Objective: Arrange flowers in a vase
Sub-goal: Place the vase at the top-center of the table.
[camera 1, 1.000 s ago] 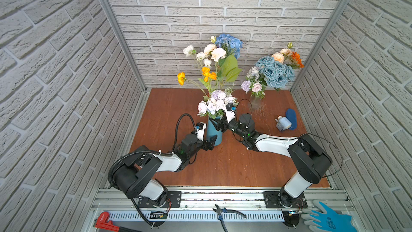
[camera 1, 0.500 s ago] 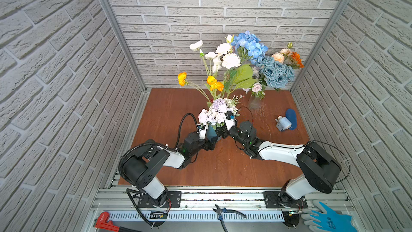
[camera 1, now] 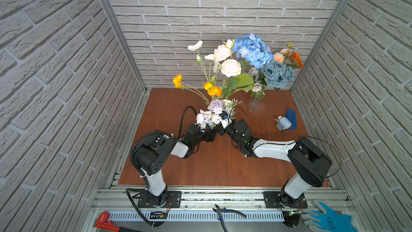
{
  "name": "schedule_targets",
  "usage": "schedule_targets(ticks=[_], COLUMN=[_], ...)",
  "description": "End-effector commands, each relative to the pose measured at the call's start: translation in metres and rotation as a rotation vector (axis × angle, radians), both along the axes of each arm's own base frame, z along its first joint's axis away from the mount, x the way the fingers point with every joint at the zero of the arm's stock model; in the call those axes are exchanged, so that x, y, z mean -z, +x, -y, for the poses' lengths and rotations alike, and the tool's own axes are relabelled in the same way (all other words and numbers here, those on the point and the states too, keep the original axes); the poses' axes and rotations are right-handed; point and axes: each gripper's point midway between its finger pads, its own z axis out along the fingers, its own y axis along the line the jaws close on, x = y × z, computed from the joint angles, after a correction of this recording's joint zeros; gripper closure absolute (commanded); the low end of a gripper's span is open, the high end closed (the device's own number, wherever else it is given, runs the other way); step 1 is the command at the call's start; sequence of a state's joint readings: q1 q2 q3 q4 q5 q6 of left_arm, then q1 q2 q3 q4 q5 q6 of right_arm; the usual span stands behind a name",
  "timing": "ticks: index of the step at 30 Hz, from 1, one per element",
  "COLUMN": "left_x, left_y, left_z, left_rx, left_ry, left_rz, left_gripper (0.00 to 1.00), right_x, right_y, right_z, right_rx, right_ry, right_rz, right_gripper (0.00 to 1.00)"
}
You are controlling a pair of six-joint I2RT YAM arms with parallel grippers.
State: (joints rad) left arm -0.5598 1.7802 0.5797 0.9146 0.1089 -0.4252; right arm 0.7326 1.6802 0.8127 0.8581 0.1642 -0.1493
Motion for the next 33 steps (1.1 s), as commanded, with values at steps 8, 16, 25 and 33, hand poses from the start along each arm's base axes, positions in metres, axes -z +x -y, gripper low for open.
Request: schedule_targets(ticks=[8,16,25,33], left_x=[-0.047,-0.057,-0.059,-0.06], left_y=[0.079,0.122,0.161,0.184], left_z=[-0.01,-0.004,0.01,0.016], left_rx=[-0.111,-0.114,-0.104,-0.094], left_ry=[-0.139,-0.164,-0.169,-0.185], left_rz=[0.113,0.092,0.068,0.051], left_gripper=[0.15,0.15,0.16,0.16], right_x=[-0.054,-0.052,-0.06,-0.036], right_y=[0.052,0.098,0.136,0.162], right_z=[0.005,0.022,0.033,0.03], right_rx=[0.045,0.093,0.107,0.11], right_ry=[0.116,0.151,0.155,0.118], right_rz=[0.141,0.124,0.124,0.086], right_gripper=[0.84,0.84,0.84,0.84])
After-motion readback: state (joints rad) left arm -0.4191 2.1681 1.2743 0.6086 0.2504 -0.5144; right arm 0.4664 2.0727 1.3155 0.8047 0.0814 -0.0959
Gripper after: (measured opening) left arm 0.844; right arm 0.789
